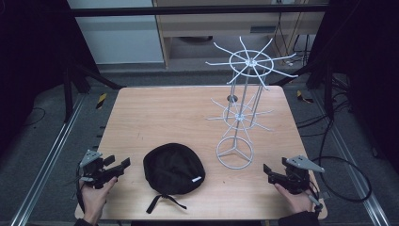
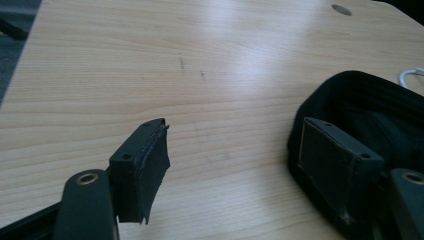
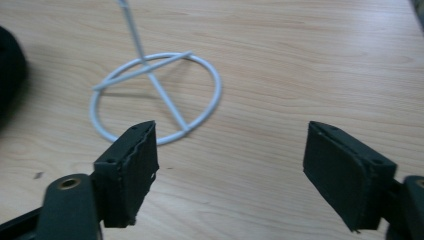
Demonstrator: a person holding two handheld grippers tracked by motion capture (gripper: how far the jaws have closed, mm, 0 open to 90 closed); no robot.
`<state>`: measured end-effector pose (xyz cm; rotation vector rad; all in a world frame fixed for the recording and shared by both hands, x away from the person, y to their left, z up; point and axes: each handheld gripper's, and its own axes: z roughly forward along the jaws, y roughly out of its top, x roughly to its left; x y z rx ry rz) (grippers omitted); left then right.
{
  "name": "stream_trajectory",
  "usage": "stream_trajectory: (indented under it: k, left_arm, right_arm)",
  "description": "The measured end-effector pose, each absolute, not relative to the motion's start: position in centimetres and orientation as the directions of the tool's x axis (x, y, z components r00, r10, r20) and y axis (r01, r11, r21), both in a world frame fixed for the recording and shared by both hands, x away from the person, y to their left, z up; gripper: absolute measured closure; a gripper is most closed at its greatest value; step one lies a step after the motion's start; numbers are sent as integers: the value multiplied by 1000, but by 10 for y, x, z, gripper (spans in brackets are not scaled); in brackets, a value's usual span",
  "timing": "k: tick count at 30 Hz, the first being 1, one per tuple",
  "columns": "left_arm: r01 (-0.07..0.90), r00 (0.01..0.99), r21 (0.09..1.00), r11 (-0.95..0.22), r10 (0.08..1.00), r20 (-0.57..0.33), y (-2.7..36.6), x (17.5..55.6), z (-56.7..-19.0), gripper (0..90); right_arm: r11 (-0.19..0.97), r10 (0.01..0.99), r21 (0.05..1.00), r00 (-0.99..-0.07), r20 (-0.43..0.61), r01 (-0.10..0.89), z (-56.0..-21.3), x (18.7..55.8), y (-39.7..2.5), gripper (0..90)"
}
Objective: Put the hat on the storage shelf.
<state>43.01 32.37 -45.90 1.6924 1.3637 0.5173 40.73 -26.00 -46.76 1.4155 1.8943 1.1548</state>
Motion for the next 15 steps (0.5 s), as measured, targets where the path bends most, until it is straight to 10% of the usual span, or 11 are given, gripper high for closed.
stream_trajectory:
  k: [15]
  left_arm:
    - [541,384,837,-81,909,-160,295,422,-456,264]
  right_arm:
    - [168,855,865,-507,110,472,-459,400,-199,328]
